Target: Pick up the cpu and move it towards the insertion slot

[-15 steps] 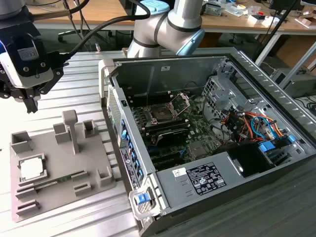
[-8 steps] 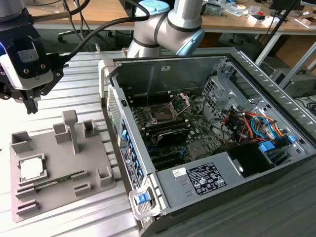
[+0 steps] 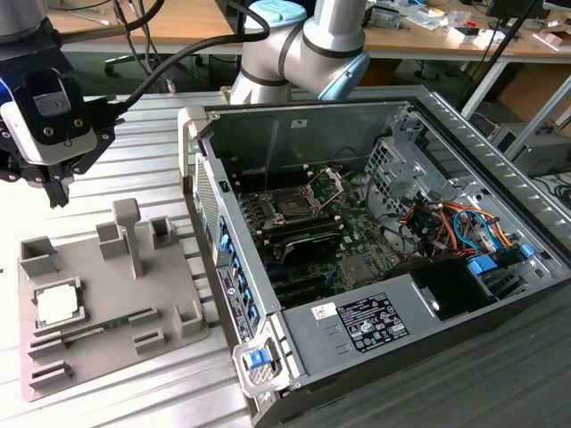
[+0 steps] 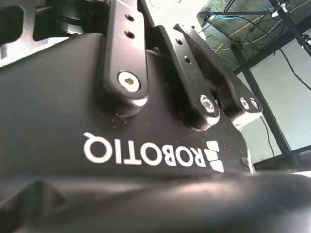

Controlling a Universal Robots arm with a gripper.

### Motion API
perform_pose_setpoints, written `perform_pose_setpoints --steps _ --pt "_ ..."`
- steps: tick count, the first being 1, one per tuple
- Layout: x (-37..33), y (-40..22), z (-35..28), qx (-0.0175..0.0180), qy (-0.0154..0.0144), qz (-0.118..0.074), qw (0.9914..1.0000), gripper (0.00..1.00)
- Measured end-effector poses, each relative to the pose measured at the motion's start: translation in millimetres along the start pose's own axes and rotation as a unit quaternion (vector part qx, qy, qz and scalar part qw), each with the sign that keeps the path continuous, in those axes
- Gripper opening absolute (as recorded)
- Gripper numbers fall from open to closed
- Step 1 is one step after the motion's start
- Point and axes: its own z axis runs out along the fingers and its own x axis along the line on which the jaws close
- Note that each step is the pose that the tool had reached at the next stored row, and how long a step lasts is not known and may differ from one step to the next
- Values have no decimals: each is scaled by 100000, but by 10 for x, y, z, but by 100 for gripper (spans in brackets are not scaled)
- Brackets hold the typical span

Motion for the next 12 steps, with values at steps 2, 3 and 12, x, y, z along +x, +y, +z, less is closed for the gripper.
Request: perform_pose_setpoints --steps 2,3,12 --pt "0 0 6 -1 0 -2 100000 11" --pt "0 0 8 0 1 -1 100000 11" --pt "0 -1 25 -1 -1 -1 100000 11"
